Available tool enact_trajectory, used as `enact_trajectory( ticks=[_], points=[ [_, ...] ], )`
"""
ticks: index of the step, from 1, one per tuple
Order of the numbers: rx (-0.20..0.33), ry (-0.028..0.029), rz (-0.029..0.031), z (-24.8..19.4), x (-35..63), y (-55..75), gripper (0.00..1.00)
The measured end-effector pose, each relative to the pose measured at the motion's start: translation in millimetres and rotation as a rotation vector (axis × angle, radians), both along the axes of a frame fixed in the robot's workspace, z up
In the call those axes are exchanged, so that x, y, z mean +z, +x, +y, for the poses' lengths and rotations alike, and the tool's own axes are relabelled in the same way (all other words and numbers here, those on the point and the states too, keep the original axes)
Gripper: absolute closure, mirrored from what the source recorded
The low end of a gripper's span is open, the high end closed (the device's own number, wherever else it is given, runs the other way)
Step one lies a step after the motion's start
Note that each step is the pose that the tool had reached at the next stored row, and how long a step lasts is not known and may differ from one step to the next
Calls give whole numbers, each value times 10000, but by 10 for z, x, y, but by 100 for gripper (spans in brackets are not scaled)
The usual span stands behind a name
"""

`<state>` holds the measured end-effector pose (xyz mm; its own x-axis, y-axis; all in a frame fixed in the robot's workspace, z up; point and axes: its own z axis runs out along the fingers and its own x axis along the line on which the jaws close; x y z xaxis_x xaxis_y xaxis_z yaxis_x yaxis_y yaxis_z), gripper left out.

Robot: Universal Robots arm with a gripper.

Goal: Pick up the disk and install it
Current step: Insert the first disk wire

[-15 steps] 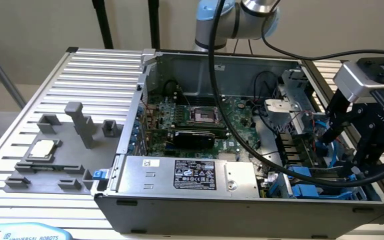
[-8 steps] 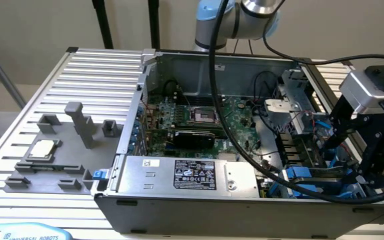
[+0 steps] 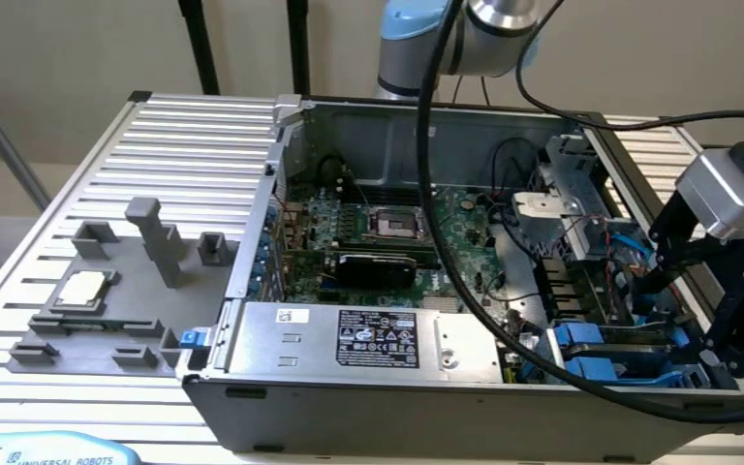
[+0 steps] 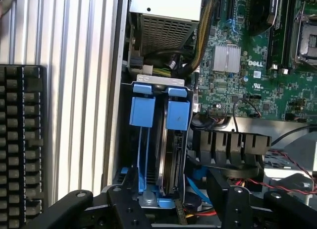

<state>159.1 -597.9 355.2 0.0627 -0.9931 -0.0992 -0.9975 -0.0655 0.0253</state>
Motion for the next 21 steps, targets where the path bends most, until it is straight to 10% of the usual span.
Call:
enact_trajectory(
  ticks=[14, 21],
  points=[
    [840, 32, 0, -5, -64, 123, 35],
    [1071, 282, -15, -7, -68, 154, 45]
  ],
)
